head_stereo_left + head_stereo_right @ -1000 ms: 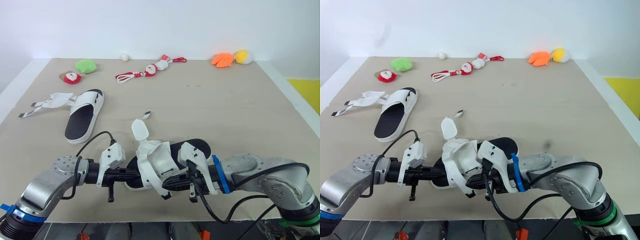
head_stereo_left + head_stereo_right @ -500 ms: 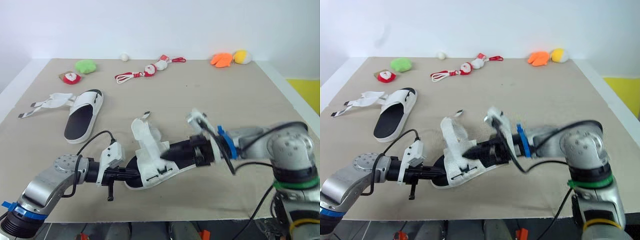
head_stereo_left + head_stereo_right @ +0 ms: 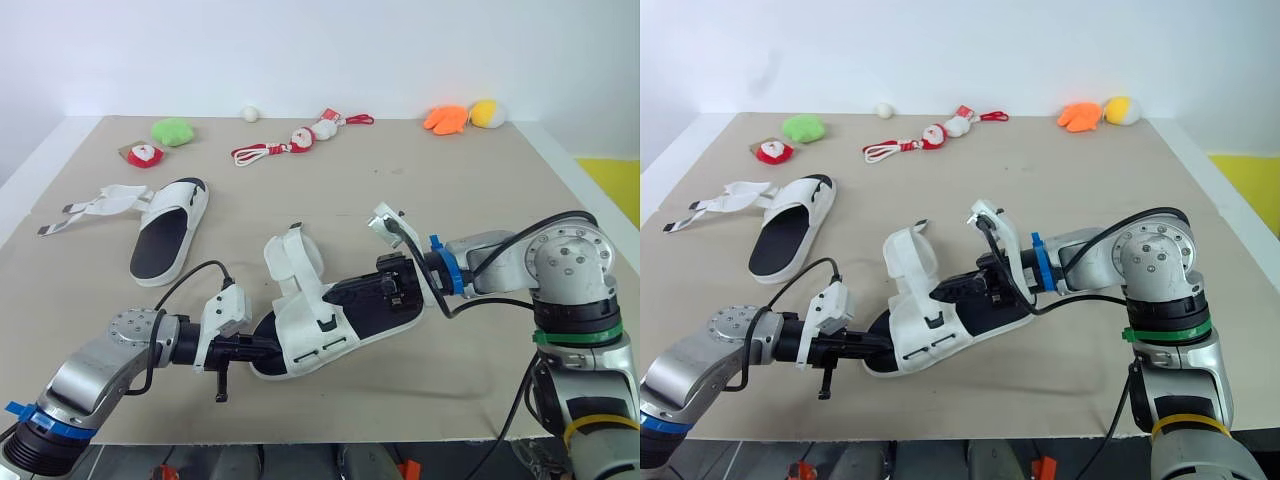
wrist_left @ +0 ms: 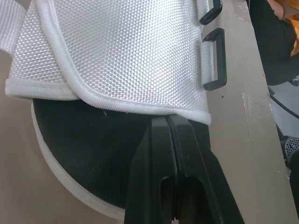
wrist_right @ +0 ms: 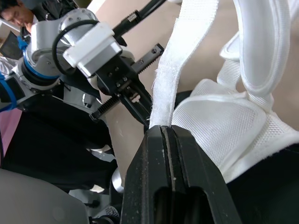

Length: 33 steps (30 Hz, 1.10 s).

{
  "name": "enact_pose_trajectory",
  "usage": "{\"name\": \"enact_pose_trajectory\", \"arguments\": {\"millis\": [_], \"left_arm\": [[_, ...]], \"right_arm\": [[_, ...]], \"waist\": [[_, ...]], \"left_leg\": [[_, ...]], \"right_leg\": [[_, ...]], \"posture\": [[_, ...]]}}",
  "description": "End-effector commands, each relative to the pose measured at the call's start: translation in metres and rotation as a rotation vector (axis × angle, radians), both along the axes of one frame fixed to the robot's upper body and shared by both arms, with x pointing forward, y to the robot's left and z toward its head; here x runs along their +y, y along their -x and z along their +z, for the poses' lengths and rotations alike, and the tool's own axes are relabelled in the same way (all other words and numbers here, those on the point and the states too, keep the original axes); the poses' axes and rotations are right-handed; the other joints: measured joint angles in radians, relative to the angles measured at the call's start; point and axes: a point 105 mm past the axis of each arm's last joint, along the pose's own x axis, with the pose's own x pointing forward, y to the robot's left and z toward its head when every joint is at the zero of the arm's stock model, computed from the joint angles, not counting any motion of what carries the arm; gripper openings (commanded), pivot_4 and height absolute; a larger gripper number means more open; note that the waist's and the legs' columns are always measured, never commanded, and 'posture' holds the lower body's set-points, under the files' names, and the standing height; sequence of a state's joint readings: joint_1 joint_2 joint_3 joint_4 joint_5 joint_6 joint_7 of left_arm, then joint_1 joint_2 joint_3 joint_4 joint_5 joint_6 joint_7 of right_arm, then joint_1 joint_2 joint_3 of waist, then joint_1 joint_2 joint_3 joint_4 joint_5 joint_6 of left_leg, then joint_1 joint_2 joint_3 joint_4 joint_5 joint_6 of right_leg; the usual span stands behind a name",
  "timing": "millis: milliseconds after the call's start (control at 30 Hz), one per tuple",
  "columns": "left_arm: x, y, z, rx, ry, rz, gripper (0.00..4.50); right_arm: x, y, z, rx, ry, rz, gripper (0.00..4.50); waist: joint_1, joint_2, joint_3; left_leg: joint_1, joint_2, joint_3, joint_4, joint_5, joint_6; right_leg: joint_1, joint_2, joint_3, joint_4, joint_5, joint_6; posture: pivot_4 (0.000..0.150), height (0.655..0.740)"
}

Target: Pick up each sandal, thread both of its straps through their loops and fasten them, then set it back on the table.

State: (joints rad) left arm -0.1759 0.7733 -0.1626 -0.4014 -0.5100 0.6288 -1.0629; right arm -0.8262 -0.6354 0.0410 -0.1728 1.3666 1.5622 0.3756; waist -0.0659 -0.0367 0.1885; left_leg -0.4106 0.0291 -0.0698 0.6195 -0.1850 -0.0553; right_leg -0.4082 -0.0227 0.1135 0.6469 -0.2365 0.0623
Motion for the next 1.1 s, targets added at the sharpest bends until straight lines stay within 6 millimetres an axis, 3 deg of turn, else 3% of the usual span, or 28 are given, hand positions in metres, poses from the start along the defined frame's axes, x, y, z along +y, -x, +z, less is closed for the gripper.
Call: {"name": "enact_pose_trajectory", "arguments": {"millis": [33, 1100], "left_arm": [[0.003, -0.003, -0.007, 0.01, -0.034, 0.041, 0.0], [0.003, -0.001, -0.008, 0.02, -0.023, 0.045, 0.0]], "right_arm": [[0.002, 0.006, -0.001, -0.048, 0.025, 0.026, 0.04], [-0.012, 0.02, -0.022, -0.066, 0.144, 0.078, 0.04]], "waist": [[0.0, 0.0, 0.0], [0.0, 0.0, 0.0]], "left_leg": [[0.0, 0.0, 0.0, 0.0, 0.0, 0.0], [-0.001, 0.0, 0.0, -0.001, 0.0, 0.0]], "right_leg": [[0.0, 0.0, 0.0, 0.0, 0.0, 0.0], [-0.001, 0.0, 0.0, -0.001, -0.001, 0.0]], "posture": [[0.15, 0.74], [0.15, 0.74]]}}
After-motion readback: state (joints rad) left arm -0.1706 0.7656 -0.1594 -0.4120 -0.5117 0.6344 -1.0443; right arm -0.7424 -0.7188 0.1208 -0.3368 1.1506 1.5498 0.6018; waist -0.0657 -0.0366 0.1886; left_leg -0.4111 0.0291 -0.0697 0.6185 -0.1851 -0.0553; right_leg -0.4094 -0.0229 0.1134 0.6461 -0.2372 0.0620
